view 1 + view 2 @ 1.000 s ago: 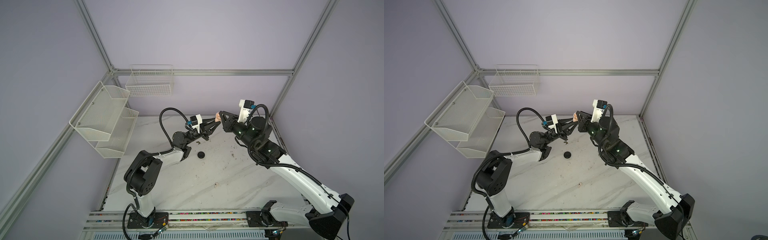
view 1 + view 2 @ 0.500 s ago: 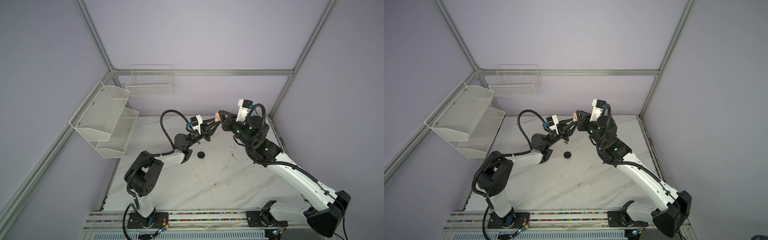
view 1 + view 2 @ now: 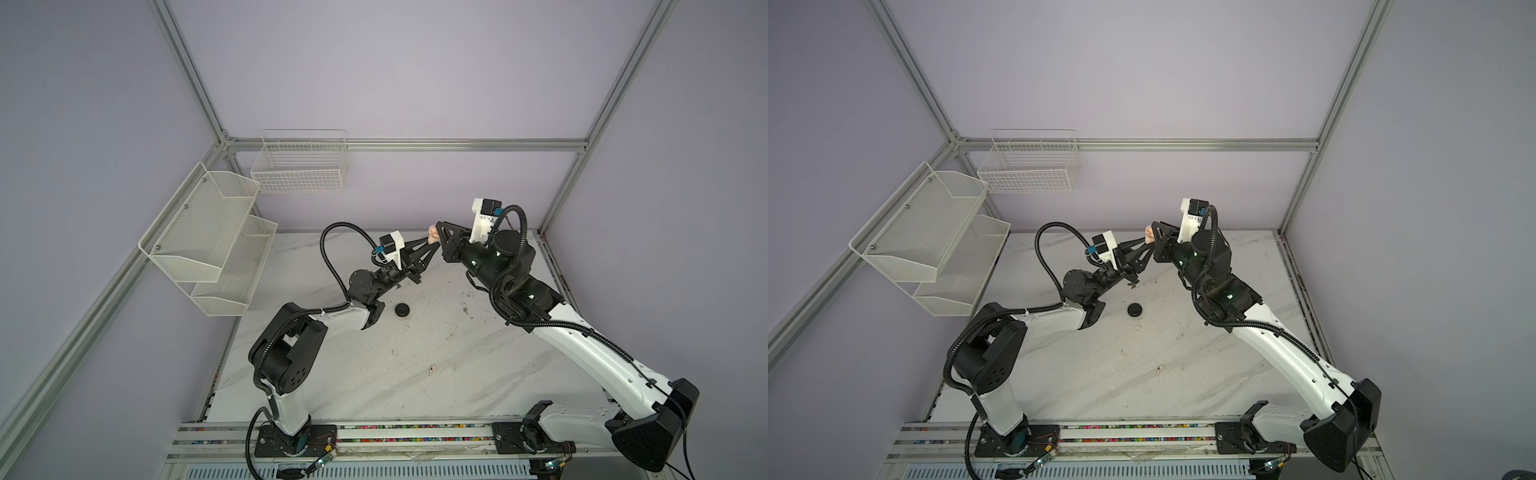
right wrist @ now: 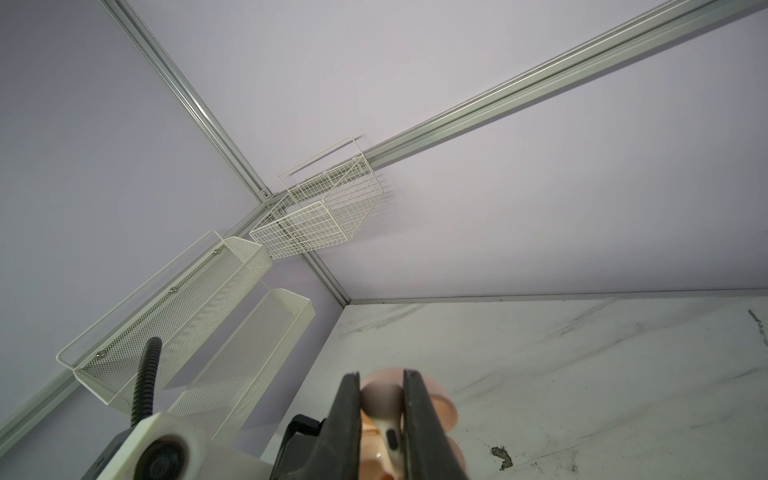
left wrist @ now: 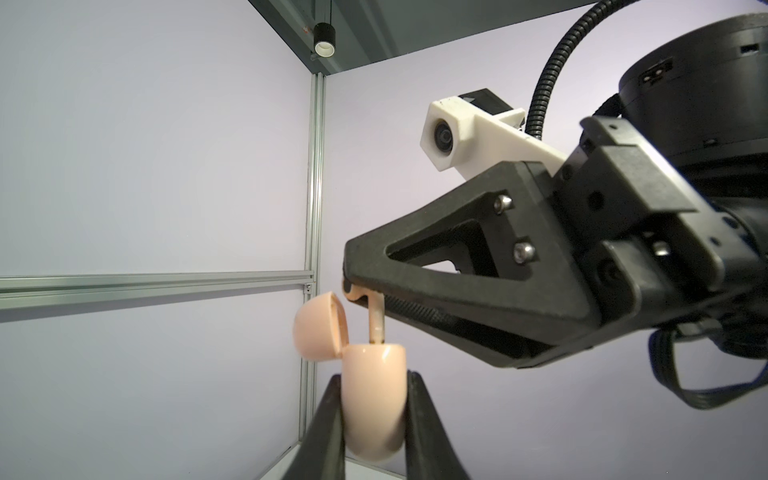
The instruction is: Insert the wireless bluetooth earbuds into the charging case
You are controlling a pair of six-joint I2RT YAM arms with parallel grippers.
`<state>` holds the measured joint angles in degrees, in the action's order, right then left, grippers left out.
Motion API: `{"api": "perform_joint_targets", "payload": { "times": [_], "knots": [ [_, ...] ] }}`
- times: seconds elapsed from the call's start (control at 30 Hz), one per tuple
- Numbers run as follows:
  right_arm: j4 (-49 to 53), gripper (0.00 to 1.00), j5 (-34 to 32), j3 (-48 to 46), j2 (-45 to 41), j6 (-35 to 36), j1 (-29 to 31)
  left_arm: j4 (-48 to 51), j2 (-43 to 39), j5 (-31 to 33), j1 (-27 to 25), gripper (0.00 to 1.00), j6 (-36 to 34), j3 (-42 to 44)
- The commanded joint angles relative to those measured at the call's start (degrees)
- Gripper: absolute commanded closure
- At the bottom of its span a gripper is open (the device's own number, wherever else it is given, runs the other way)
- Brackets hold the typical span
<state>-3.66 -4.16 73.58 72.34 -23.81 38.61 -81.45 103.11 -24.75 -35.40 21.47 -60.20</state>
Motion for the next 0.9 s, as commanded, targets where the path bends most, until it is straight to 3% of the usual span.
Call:
{"api": "perform_joint_targets", "payload": {
  "times": [0.0,0.87],
  "knots": [
    [2.75,0.95,-0.53,2.33,0.24,1.64,0.12,-4.60,-3.35,2.05,-0.15,1.00,-0.05,1.29],
    [3.89,0.96,4.16,8.03,3.16,1.69,0.11,-4.64,-3.27,4.75,-0.37,1.00,-0.30,3.10]
  ]
}}
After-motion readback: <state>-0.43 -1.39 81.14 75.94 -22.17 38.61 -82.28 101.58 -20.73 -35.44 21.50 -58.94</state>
